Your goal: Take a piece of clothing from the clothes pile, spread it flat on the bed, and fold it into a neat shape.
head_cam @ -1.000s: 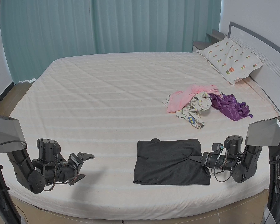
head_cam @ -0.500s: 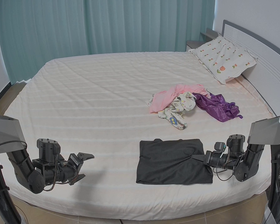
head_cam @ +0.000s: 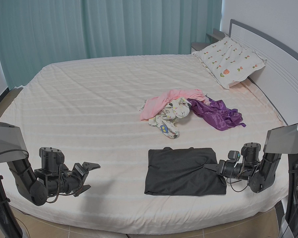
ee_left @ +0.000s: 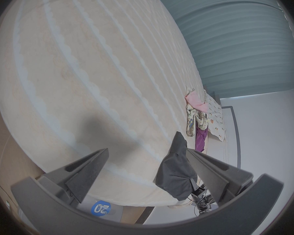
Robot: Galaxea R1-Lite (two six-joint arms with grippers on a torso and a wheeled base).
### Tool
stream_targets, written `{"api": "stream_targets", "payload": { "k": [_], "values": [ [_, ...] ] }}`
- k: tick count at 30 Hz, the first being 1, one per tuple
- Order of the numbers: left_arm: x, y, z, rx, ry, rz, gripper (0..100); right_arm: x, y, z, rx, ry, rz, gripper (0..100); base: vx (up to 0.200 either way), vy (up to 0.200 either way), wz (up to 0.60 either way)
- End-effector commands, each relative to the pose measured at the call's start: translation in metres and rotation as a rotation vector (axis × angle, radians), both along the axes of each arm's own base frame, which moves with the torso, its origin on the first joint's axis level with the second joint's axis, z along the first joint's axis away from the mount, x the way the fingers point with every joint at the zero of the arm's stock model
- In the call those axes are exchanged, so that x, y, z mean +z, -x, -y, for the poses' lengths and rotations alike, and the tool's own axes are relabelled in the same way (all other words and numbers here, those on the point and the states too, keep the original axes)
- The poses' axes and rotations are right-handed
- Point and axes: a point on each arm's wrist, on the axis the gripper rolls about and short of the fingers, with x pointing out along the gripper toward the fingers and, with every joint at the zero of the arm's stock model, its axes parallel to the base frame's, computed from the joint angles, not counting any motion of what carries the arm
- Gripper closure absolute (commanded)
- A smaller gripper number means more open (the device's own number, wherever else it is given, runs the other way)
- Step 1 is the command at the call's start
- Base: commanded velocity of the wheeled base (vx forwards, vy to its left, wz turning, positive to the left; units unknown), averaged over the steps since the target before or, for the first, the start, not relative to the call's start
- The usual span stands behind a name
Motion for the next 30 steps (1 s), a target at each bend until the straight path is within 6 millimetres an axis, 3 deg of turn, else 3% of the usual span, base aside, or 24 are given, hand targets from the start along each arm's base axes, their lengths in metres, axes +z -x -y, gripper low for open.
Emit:
{"api": "stream_targets", "payload": {
  "k": [1, 5, 6, 17, 18, 23, 30],
  "values": [
    [0.000, 0.000, 0.000, 0.000, 0.000, 0.000, 0, 0.000, 0.000, 0.000, 0.001, 0.001, 0.004, 100, 0.000, 0.000, 0.00],
    [0.000, 0.000, 0.000, -0.001, 0.001, -0.002, 0, -0.002, 0.000, -0.002, 0.009, 0.005, 0.003, 100, 0.000, 0.000, 0.00],
    [0.000, 0.001, 0.000, -0.002, 0.000, -0.003, 0, -0.003, 0.001, -0.003, 0.012, 0.008, 0.002, 0, 0.000, 0.000, 0.00],
    [-0.001, 0.004, 0.000, -0.011, 0.002, -0.010, 0, -0.001, -0.004, 0.000, -0.008, 0.008, 0.020, 0, 0.000, 0.000, 0.00],
    [-0.001, 0.004, 0.000, -0.010, 0.001, -0.010, 0, 0.003, -0.009, 0.014, -0.050, 0.007, 0.032, 0, 0.000, 0.000, 0.00],
    [-0.001, 0.004, 0.000, -0.008, -0.002, -0.008, 0, 0.003, -0.023, 0.045, -0.133, 0.001, 0.036, 0, 0.000, 0.000, 0.00],
    [-0.002, 0.004, 0.000, -0.007, -0.003, -0.009, 0, 0.003, -0.035, 0.062, -0.180, -0.043, -0.037, 0, 0.000, 0.000, 0.00]
  ]
}}
